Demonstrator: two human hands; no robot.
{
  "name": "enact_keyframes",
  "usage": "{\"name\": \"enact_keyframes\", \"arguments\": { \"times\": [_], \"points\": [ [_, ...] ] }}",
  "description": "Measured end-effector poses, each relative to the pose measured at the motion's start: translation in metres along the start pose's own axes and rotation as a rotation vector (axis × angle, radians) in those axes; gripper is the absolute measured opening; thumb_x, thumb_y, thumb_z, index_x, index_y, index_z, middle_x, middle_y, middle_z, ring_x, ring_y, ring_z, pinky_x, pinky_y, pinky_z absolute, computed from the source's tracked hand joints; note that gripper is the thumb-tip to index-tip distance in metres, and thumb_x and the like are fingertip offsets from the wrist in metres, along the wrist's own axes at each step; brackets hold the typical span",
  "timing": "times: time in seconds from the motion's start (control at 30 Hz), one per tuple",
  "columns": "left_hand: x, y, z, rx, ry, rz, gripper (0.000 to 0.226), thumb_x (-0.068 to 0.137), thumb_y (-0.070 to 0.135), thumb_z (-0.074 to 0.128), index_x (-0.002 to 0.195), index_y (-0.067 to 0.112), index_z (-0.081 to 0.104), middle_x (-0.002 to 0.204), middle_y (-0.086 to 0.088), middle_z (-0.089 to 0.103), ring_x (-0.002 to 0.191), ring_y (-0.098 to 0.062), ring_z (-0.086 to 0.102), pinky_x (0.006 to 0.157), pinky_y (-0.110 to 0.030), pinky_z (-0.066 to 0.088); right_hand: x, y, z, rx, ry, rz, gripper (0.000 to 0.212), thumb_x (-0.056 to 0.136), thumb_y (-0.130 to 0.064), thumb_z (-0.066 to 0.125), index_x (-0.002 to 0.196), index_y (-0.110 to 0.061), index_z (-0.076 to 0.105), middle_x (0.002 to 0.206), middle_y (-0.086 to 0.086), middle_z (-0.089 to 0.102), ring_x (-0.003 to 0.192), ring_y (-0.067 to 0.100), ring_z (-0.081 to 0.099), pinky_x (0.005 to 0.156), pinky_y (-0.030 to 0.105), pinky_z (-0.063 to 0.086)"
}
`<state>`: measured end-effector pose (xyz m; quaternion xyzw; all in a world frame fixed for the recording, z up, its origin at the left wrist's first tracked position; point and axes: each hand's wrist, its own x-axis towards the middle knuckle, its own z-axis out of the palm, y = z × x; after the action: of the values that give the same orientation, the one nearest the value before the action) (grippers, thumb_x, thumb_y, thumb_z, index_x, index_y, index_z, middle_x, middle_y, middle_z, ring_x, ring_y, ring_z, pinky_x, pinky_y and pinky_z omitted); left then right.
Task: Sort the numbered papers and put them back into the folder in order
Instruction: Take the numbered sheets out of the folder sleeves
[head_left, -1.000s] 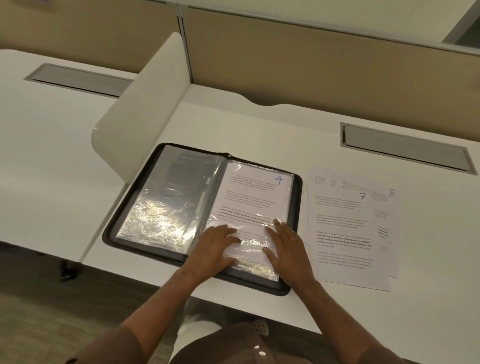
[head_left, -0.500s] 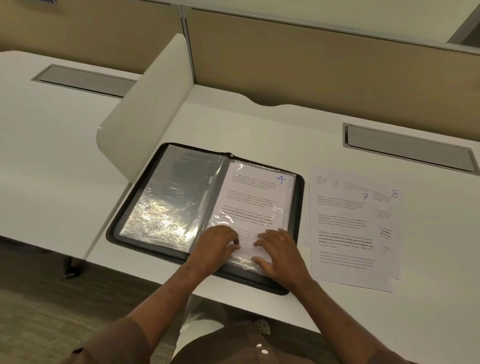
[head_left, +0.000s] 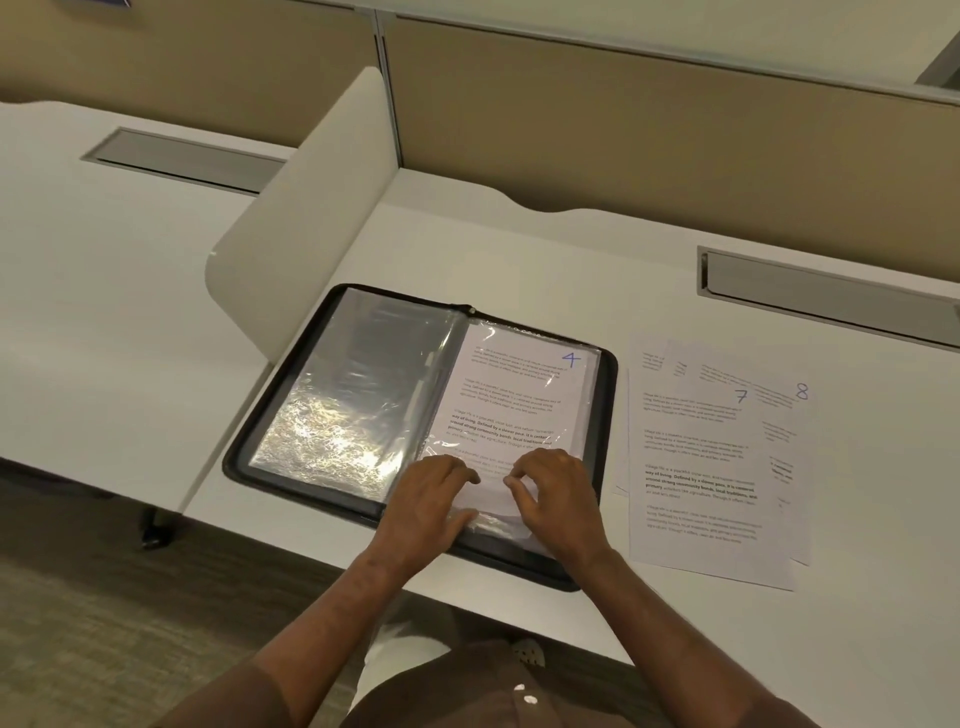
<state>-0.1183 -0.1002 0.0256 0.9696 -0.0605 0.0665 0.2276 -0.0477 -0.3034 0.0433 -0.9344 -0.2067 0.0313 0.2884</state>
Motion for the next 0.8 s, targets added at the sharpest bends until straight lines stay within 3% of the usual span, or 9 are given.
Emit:
{"name": "enact_keyframes", "arguments": {
  "times": [0.13, 0.23, 0.33, 0.43, 0.53, 0.6, 0.67, 0.73, 0.8],
  "points": [
    [0.006, -0.005, -0.002, 0.019, 0.139, 0.010, 0.032, 0.079, 0.030, 0.084, 0.101, 0.019, 0.064, 0.100, 0.001, 0.065, 0.090, -0.015, 0.061, 0.082, -0.023, 0.048, 0.001, -0.003, -0.002, 0.018, -0.023, 0.023, 0.019, 0.094, -0.041, 0.067, 0.104, -0.025, 0.071, 0.113, -0.007, 0.071, 0.104, 0.016, 0.062, 0.103, 0.029, 0.041],
    [0.002, -0.002, 0.000, 0.020, 0.198, 0.060, 0.029, 0.079, 0.031, 0.085, 0.096, 0.017, 0.065, 0.091, 0.000, 0.066, 0.081, -0.014, 0.061, 0.078, -0.020, 0.043, 0.002, -0.005, -0.004, 0.020, -0.026, 0.045, 0.022, 0.095, -0.043, 0.065, 0.107, -0.026, 0.070, 0.116, -0.007, 0.070, 0.106, 0.015, 0.061, 0.106, 0.031, 0.042],
    [-0.004, -0.004, 0.002, 0.034, 0.150, 0.084, 0.042, 0.076, 0.037, 0.086, 0.108, 0.020, 0.064, 0.106, 0.000, 0.066, 0.098, -0.015, 0.060, 0.087, -0.026, 0.049, 0.001, -0.005, -0.004, 0.041, -0.017, 0.050, 0.022, 0.095, -0.043, 0.065, 0.107, -0.026, 0.069, 0.116, -0.007, 0.070, 0.106, 0.015, 0.061, 0.106, 0.034, 0.046],
    [-0.007, -0.007, 0.003, 0.038, 0.079, 0.055, 0.054, 0.075, 0.030, 0.087, 0.121, 0.020, 0.061, 0.120, -0.001, 0.065, 0.112, -0.018, 0.061, 0.098, -0.035, 0.052, -0.001, -0.006, -0.003, 0.041, 0.024, 0.042, 0.021, 0.093, -0.040, 0.068, 0.108, -0.025, 0.069, 0.117, -0.005, 0.070, 0.107, 0.017, 0.062, 0.106, 0.037, 0.048],
    [-0.004, -0.006, 0.001, -0.040, 0.063, -0.072, 0.040, 0.083, 0.021, 0.081, 0.119, 0.021, 0.063, 0.106, 0.003, 0.072, 0.095, -0.016, 0.068, 0.084, -0.033, 0.058, -0.008, -0.010, -0.007, -0.096, 0.073, -0.267, 0.025, 0.091, -0.034, 0.071, 0.114, -0.023, 0.067, 0.121, 0.001, 0.068, 0.113, 0.019, 0.061, 0.103, 0.039, 0.048],
    [0.000, -0.006, -0.001, -0.107, 0.080, -0.154, 0.029, 0.089, 0.025, 0.076, 0.115, 0.023, 0.065, 0.096, 0.009, 0.072, 0.087, -0.011, 0.067, 0.078, -0.028, 0.056, -0.019, -0.024, -0.009, -0.170, -0.063, -0.597, 0.023, 0.093, -0.033, 0.067, 0.112, -0.022, 0.069, 0.114, 0.000, 0.070, 0.107, 0.017, 0.061, 0.096, 0.035, 0.051],
    [0.005, -0.008, -0.001, -0.150, 0.109, -0.185, 0.016, 0.093, 0.030, 0.071, 0.106, 0.024, 0.066, 0.090, 0.011, 0.071, 0.081, -0.007, 0.066, 0.073, -0.025, 0.055, -0.034, -0.039, -0.003, -0.167, -0.229, -0.722, 0.022, 0.097, -0.033, 0.060, 0.113, -0.022, 0.070, 0.110, -0.002, 0.071, 0.101, 0.014, 0.063, 0.090, 0.031, 0.053],
    [0.011, -0.009, -0.001, -0.161, 0.127, -0.179, 0.010, 0.093, 0.031, 0.070, 0.097, 0.022, 0.067, 0.087, 0.011, 0.070, 0.077, -0.006, 0.065, 0.068, -0.024, 0.054, -0.042, -0.047, 0.010, -0.145, -0.327, -0.607, 0.035, 0.101, -0.037, 0.051, 0.128, -0.020, 0.065, 0.127, 0.001, 0.068, 0.116, 0.018, 0.063, 0.100, 0.034, 0.053],
    [0.016, -0.009, -0.001, -0.152, 0.133, -0.159, 0.011, 0.093, 0.031, 0.071, 0.094, 0.020, 0.068, 0.087, 0.009, 0.070, 0.078, -0.007, 0.065, 0.069, -0.021, 0.053, -0.042, -0.050, 0.019, -0.149, -0.383, -0.391, 0.053, 0.105, -0.045, 0.042, 0.151, -0.018, 0.043, 0.156, 0.005, 0.045, 0.143, 0.023, 0.042, 0.121, 0.038, 0.029]
  ]
}}
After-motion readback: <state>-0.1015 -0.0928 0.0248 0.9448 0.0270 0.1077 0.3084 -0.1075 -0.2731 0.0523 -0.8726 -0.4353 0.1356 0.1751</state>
